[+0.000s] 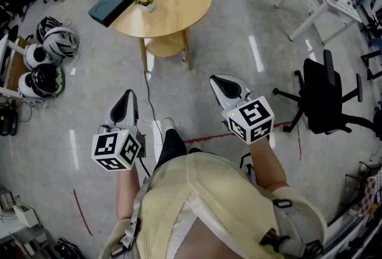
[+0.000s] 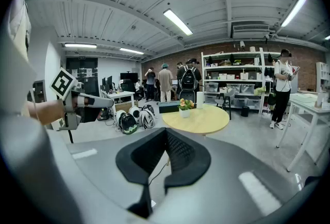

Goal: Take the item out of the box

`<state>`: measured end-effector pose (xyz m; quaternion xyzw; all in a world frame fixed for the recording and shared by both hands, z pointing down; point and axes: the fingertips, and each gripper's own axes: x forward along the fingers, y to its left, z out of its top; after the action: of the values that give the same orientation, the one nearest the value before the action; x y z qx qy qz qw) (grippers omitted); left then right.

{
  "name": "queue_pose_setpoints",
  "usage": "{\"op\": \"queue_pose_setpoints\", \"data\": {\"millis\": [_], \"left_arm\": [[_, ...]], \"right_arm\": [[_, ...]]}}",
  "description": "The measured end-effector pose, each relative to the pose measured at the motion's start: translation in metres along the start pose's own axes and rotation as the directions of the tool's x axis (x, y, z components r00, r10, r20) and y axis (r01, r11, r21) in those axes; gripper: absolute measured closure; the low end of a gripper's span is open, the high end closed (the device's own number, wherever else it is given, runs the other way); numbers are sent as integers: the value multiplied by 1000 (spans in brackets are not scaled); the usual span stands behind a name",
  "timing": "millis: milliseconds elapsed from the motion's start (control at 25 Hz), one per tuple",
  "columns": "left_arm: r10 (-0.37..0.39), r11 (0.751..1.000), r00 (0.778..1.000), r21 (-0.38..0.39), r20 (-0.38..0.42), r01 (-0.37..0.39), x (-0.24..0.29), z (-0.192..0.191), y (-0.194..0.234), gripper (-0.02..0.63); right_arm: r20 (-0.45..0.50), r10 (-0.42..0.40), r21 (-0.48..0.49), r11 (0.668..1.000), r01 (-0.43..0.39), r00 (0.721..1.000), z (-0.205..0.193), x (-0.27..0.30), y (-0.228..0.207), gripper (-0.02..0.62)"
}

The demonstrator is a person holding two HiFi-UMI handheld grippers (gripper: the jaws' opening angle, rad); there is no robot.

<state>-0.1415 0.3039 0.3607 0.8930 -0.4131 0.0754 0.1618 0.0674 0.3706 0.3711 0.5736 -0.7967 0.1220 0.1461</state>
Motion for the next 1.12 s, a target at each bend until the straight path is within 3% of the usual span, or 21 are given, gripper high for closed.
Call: {"op": "queue_pose_setpoints", "data": {"millis": [400,720,1120], "left_arm": [[-15,1000,1000,0,1,15,7,-13,-30,606],[18,1000,1000,-8,-18,-18,5,-23,-25,606],[-19,1000,1000,-5,12,19,68,4,-10,606]], "right_arm": [[33,9,71,997,-11,999,-12,-13,-17,591],[7,55,75,996,-55,998,-23,-7,-10,591],[-37,65,46,997,-64,997,-9,24,-23,591]]}}
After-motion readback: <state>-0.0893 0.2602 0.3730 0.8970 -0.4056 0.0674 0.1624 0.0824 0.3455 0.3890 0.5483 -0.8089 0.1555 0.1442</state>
